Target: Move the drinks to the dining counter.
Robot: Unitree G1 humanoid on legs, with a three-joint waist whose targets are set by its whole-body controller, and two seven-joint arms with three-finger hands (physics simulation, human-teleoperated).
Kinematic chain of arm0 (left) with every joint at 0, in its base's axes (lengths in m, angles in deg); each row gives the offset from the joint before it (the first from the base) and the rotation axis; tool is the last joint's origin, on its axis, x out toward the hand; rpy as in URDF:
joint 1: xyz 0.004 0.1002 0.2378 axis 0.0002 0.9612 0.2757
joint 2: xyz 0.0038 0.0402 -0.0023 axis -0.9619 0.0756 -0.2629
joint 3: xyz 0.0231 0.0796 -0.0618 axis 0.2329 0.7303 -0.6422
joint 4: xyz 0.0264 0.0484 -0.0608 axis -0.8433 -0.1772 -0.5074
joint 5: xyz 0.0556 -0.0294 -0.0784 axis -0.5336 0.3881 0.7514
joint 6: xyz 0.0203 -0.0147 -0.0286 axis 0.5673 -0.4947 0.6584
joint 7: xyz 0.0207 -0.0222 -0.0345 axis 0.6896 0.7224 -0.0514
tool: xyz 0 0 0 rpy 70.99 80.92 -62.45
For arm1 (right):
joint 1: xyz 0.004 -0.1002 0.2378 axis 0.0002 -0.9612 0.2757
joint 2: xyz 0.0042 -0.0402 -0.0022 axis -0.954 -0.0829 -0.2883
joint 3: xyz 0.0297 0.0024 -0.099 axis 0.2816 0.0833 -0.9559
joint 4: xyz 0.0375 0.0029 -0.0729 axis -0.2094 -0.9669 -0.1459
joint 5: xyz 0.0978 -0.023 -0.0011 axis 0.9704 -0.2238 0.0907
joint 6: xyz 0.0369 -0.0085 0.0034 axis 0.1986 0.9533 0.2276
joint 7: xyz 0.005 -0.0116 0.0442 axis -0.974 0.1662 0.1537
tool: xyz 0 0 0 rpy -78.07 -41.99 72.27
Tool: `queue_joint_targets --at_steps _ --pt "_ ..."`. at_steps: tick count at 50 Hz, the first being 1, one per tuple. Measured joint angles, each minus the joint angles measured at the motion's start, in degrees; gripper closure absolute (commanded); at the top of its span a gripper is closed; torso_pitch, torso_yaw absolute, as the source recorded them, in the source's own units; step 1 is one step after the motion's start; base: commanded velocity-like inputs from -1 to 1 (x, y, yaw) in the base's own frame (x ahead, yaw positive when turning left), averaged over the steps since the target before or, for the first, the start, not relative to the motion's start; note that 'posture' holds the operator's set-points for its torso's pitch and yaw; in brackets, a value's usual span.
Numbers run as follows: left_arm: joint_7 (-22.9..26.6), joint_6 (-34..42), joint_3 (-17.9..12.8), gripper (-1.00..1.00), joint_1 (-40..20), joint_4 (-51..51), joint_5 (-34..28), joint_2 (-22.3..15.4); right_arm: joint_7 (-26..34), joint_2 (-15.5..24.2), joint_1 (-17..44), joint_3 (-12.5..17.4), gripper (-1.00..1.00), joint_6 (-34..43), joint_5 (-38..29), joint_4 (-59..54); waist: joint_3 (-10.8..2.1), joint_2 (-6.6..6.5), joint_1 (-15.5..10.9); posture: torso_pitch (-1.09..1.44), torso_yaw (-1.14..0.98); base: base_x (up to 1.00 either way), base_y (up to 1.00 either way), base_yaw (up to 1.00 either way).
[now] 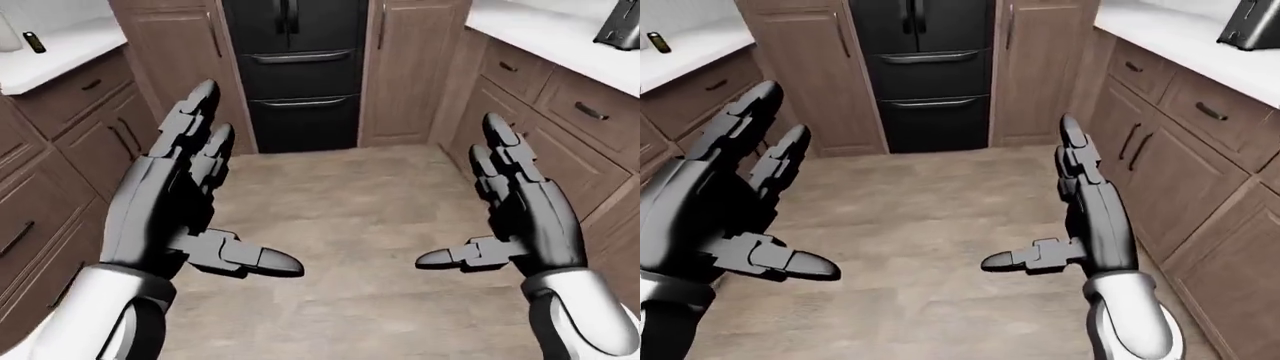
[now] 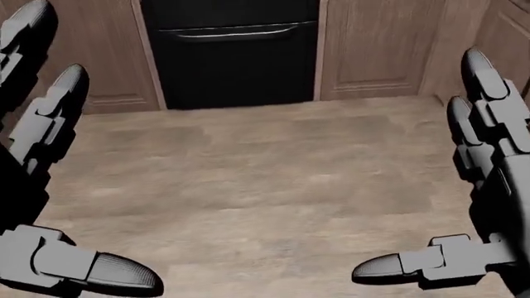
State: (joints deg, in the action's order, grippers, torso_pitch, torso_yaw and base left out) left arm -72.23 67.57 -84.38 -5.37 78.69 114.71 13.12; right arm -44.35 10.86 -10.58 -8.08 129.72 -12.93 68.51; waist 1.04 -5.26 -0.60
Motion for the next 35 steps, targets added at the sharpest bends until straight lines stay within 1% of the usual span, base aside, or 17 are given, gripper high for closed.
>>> queue_joint_targets --at_steps 2,4,7,8,10,11,13,18,20,21,22,23,25,30,33,34,35 --pt "-0.7 -0.7 -0.4 -1.00 -0.3 0.2 1.4 -0.8 -0.2 0.0 -0.4 0.1 -1.00 -0.8 -0.7 0.8 0.23 0.82 -0.2 0.00 0.00 1.00 0.00 0.42" --pt "-1.2 -1.0 -0.5 -1.00 -0.2 0.2 2.6 -1.2 -0.3 -0.3 -1.4 0.4 -1.00 -1.7 -1.1 1.0 0.29 2.84 -1.1 0.00 0.00 0.83 0.00 0.75" --pt "-1.5 -1.1 -0.5 -1.00 0.3 -0.3 2.5 -1.1 0.0 -0.4 -0.9 0.3 -1.00 -2.0 -1.0 -0.1 0.31 7.07 -2.8 0.00 0.00 0.76 0.00 0.82" --pt "-1.3 -1.1 -0.1 -1.00 0.4 -0.6 1.7 -0.7 0.2 -0.3 -0.6 0.3 -1.00 -2.0 -0.9 -0.3 0.94 9.29 -2.6 0.00 0.00 0.75 0.00 0.82" --pt "-1.1 -0.2 1.8 -1.00 1.4 -1.1 1.1 0.6 0.6 -0.1 -0.9 0.6 -1.00 -1.3 -0.8 -1.8 4.12 9.08 -1.9 0.00 0.00 0.73 0.00 0.82" --pt "-0.9 0.3 2.6 -1.00 1.6 -1.4 1.3 0.4 0.6 -0.1 -1.4 0.8 -1.00 -0.8 -0.8 -2.0 4.12 9.59 -1.4 0.00 0.00 0.73 0.00 0.83" --pt "-0.7 0.7 2.1 -1.00 1.5 -1.3 1.6 -0.2 0.7 0.0 -0.8 0.7 -1.00 -0.2 -0.9 -1.7 2.45 10.20 -1.0 0.00 0.00 0.74 0.00 0.82" --pt "-1.2 -2.6 -0.1 -1.00 0.8 0.2 1.8 -1.5 0.4 0.2 0.2 0.8 -1.00 -2.1 -1.1 0.9 0.13 9.50 -0.9 0.00 0.00 0.74 0.00 0.82" --pt "-0.5 -3.3 0.6 -1.00 1.8 0.2 0.8 -1.2 0.3 0.1 0.0 0.7 -1.00 -2.5 -1.2 0.7 0.49 7.69 -1.7 0.00 0.00 0.74 0.00 0.83" --pt "-0.2 -3.3 1.0 -1.00 2.2 0.1 0.3 -1.1 0.3 0.1 0.3 0.6 -1.00 -2.4 -1.3 0.2 1.08 5.16 -2.9 0.00 0.00 0.74 0.00 0.83" --pt "0.0 -2.9 1.6 -1.00 2.5 -0.8 0.1 -0.8 0.4 -0.6 -0.4 0.3 -1.00 -2.2 -1.3 -0.2 2.35 5.11 -2.6 0.00 0.00 0.73 0.00 0.83" --pt "0.3 -2.5 1.8 -1.00 3.6 -1.5 -0.3 -0.6 0.6 -0.8 -0.6 -0.3 -1.00 -1.7 -1.1 -1.1 2.58 4.42 -2.9 0.00 0.00 0.75 0.00 0.83" --pt "0.5 -2.0 2.2 -1.00 4.1 -1.7 -1.0 -0.8 1.1 -0.7 -1.1 -0.5 -1.00 -1.1 -0.8 -1.9 1.40 3.55 -3.9 0.00 0.00 0.74 0.00 0.82" --pt "1.2 -3.5 2.1 -1.00 2.9 0.2 -2.1 -0.1 0.8 -0.3 -0.5 1.3 -1.00 -1.9 -0.8 0.3 0.30 5.32 -4.9 0.00 0.00 0.74 0.00 0.83" --pt "1.6 -3.3 2.3 -1.00 3.1 -0.2 -2.9 0.2 0.7 0.0 0.1 1.5 -1.00 -2.7 -0.3 0.8 0.90 7.59 -5.0 0.00 0.00 0.73 0.00 0.83" --pt "1.7 -3.3 2.4 -1.00 3.0 -0.4 -3.3 0.2 0.7 0.0 0.1 1.5 -1.00 -2.9 -0.2 0.6 1.38 9.25 -4.1 0.00 0.00 0.73 0.00 0.84" --pt "1.8 -3.1 2.7 -1.00 3.3 -0.6 -3.6 1.1 0.7 0.4 0.0 1.6 -1.00 -2.7 -0.1 0.0 2.33 9.63 -3.1 0.00 0.00 0.74 0.00 0.83"
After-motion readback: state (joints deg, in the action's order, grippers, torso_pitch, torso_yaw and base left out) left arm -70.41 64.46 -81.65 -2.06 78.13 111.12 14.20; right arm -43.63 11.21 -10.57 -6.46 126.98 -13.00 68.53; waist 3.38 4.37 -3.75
